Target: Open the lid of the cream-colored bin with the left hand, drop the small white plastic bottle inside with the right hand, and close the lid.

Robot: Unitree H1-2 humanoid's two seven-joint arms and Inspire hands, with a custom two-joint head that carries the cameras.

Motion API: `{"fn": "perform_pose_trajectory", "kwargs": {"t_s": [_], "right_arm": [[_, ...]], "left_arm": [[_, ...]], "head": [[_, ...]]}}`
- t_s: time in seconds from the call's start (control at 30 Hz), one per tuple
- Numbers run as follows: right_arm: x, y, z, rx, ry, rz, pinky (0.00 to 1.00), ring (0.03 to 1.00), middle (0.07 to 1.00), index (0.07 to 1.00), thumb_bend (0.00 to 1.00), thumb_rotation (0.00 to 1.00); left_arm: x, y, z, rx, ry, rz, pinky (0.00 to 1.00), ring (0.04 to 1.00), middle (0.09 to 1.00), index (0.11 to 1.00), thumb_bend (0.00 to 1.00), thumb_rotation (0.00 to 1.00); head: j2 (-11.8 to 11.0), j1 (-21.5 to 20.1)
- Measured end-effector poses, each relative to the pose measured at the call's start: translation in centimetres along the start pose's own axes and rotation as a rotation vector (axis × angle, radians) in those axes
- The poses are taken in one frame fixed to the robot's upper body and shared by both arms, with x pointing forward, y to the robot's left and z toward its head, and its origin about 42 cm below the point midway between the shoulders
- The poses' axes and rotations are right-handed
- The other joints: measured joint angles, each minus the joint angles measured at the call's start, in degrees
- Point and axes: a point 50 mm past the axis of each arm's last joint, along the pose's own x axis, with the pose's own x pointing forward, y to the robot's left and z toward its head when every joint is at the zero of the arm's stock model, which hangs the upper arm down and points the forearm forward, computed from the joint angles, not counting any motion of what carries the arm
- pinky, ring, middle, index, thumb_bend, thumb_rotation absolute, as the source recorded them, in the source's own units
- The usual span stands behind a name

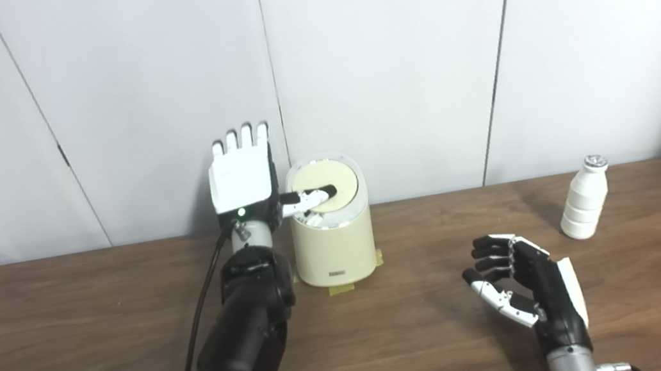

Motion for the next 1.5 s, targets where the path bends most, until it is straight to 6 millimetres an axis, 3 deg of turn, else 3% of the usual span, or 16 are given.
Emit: {"fn": "perform_pose_trajectory", "kwargs": {"t_s": [0.1, 0.37, 0.47, 0.53, 0.57, 0.6, 0.63, 0.67, 0.73, 0.8, 0.87, 0.97, 1.13, 1.3, 1.5], "right_arm": [[0.0, 0.1, 0.1, -0.007, -0.005, -0.001, 0.48, 0.568, 0.603, 0.598, 0.29, 0.18], [0.1, 0.1, 0.1, -0.006, -0.005, 0.000, 0.49, 0.572, 0.607, 0.599, 0.28, 0.17], [0.1, 0.2, 0.1, -0.004, -0.005, 0.000, 0.48, 0.573, 0.608, 0.597, 0.29, 0.15], [0.1, 0.2, 0.1, -0.003, -0.005, -0.001, 0.49, 0.576, 0.609, 0.598, 0.29, 0.15], [0.1, 0.2, 0.1, -0.002, -0.005, -0.001, 0.49, 0.576, 0.609, 0.599, 0.29, 0.15], [0.1, 0.2, 0.1, -0.002, -0.005, -0.001, 0.49, 0.576, 0.609, 0.599, 0.29, 0.14], [0.1, 0.2, 0.1, -0.002, -0.005, -0.001, 0.49, 0.576, 0.608, 0.599, 0.29, 0.15], [0.1, 0.3, 0.1, -0.001, -0.006, -0.001, 0.49, 0.575, 0.608, 0.600, 0.29, 0.15], [0.1, 0.2, 0.1, -0.001, -0.004, -0.003, 0.48, 0.575, 0.608, 0.602, 0.29, 0.15], [0.1, 0.2, 0.1, 0.000, -0.003, -0.003, 0.48, 0.576, 0.610, 0.603, 0.29, 0.15], [0.1, 0.2, 0.0, 0.003, -0.002, -0.005, 0.48, 0.576, 0.609, 0.601, 0.29, 0.15], [0.2, 0.1, 0.0, 0.008, 0.000, -0.009, 0.48, 0.575, 0.609, 0.605, 0.29, 0.15], [0.2, 0.0, -0.1, 0.016, 0.004, -0.017, 0.48, 0.577, 0.609, 0.602, 0.30, 0.16], [0.2, 0.0, -0.1, 0.021, 0.006, -0.019, 0.48, 0.574, 0.607, 0.598, 0.30, 0.18], [0.2, -0.1, 0.0, 0.021, 0.004, -0.023, 0.47, 0.567, 0.604, 0.593, 0.28, 0.13]], "left_arm": [[0.2, 0.4, -0.3, -0.041, 0.028, -0.026, 1.00, 1.000, 1.000, 1.000, 0.68, 1.00], [0.2, 3.6, 0.1, -0.098, 0.027, 0.031, 1.00, 1.000, 1.000, 1.000, 0.64, 1.00], [-0.1, 4.9, 0.4, -0.137, 0.010, 0.060, 1.00, 0.990, 0.979, 0.963, 0.56, 1.00], [-0.6, 6.1, 0.5, -0.213, -0.016, 0.097, 0.92, 0.937, 0.923, 0.890, 0.36, 0.96], [-0.8, 6.9, 0.4, -0.266, -0.036, 0.130, 0.90, 0.922, 0.908, 0.874, 0.31, 0.95], [-0.9, 7.4, 0.3, -0.320, -0.055, 0.149, 0.89, 0.915, 0.901, 0.866, 0.29, 0.95], [-1.1, 8.1, -0.1, -0.388, -0.070, 0.166, 0.78, 0.854, 0.859, 0.827, 0.27, 0.95], [-1.4, 8.7, -0.7, -0.473, -0.088, 0.181, 0.73, 0.825, 0.839, 0.803, 0.25, 0.94], [-2.2, 9.4, -2.0, -0.615, -0.122, 0.221, 0.69, 0.791, 0.803, 0.759, 0.23, 0.89], [-3.2, 9.4, -4.0, -0.778, -0.137, 0.227, 0.70, 0.786, 0.788, 0.749, 0.21, 0.87], [-4.4, 8.7, -5.9, -0.908, -0.119, 0.210, 0.69, 0.773, 0.774, 0.752, 0.17, 0.68], [-6.6, 7.3, -8.6, -1.044, -0.084, 0.155, 0.67, 0.762, 0.764, 0.750, 0.14, 0.59], [-9.8, 6.2, -11.0, -1.143, -0.066, 0.110, 0.68, 0.766, 0.761, 0.747, 0.14, 0.58], [-11.8, 5.1, -12.3, -1.205, -0.044, 0.091, 0.72, 0.783, 0.771, 0.749, 0.17, 0.57], [-14.7, 3.5, -13.8, -1.245, -0.002, 0.068, 0.73, 0.777, 0.765, 0.747, 0.17, 0.57]], "head": [[0.1, -0.1], [0.1, -0.2], [0.1, -0.4], [0.1, -0.7], [0.1, -0.7], [0.1, -0.9], [0.1, -0.9], [0.1, -1.0], [0.1, -0.9], [0.1, -0.9], [0.0, -1.1], [0.3, -1.1], [0.2, -0.6], [0.2, -0.7], [0.2, -0.5]]}}
